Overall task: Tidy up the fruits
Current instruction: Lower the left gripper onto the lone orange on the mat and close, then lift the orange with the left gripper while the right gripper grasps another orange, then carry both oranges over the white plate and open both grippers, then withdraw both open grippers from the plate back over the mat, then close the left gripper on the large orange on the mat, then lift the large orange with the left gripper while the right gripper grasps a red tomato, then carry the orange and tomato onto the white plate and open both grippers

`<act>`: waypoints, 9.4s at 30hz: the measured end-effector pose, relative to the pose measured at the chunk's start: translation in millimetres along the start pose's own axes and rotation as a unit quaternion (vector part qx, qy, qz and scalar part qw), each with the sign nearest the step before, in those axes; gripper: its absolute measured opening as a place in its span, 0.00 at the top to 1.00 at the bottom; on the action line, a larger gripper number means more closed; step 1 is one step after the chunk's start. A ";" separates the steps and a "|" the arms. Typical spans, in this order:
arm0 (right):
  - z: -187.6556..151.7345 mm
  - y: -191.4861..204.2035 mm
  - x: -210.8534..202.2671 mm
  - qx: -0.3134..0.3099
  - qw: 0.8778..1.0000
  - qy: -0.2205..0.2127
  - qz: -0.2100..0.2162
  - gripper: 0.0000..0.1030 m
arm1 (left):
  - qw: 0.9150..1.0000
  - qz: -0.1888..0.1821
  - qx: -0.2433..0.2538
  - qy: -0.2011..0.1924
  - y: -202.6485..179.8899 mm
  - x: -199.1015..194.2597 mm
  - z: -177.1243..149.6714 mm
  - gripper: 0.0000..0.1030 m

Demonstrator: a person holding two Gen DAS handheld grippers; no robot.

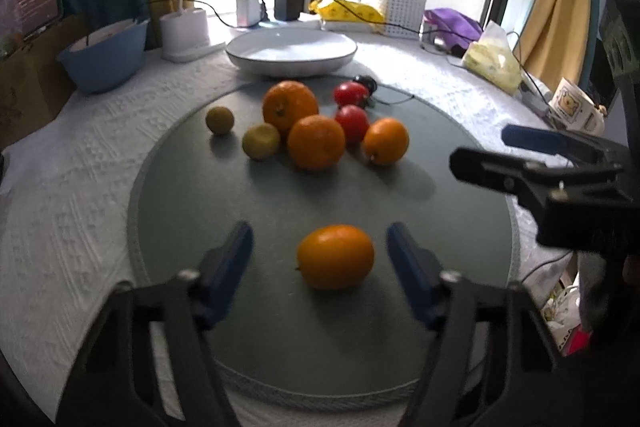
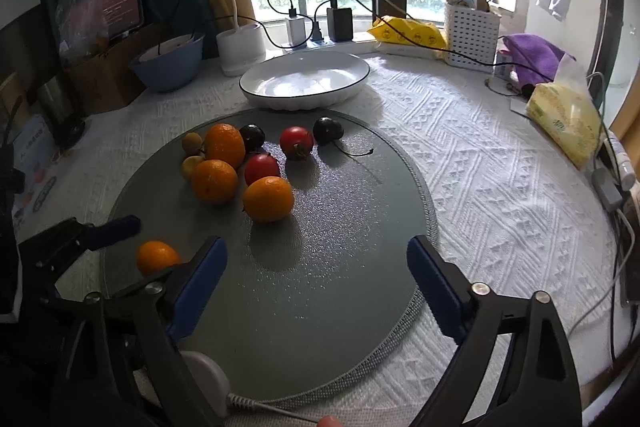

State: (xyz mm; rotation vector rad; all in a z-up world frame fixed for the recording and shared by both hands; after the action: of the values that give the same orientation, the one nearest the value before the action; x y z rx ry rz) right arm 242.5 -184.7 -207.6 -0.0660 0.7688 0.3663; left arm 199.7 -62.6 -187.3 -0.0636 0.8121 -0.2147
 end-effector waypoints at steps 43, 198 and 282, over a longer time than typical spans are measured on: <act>19.5 30.3 61.5 -0.029 0.998 0.051 0.016 0.60 | 0.998 -0.005 -0.033 -0.046 53.8 -6.8 47.8 0.62; 35.7 -51.7 31.9 0.025 0.998 -0.026 0.052 0.37 | 0.999 0.026 -0.026 0.027 -1.5 58.5 52.3 0.60; 67.4 13.2 7.2 -0.016 0.996 -0.053 0.070 0.70 | 0.997 -0.005 0.002 -0.071 11.0 -27.4 94.0 0.61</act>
State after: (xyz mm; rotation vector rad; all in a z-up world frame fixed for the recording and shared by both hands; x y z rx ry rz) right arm 287.6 -157.4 -163.1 -0.0220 0.6634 0.5122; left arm 251.4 -48.4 -104.7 -0.0787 0.6706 -0.2186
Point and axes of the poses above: each gripper's, at about its wrist camera, not at the fingertips, and x roughly the way its jaws point, y to its left, z to its top, the point moved 8 cm from there along x, roughly the way its jaws point, and after that the axes turned 3 degrees about -z, right-handed, at the moved point
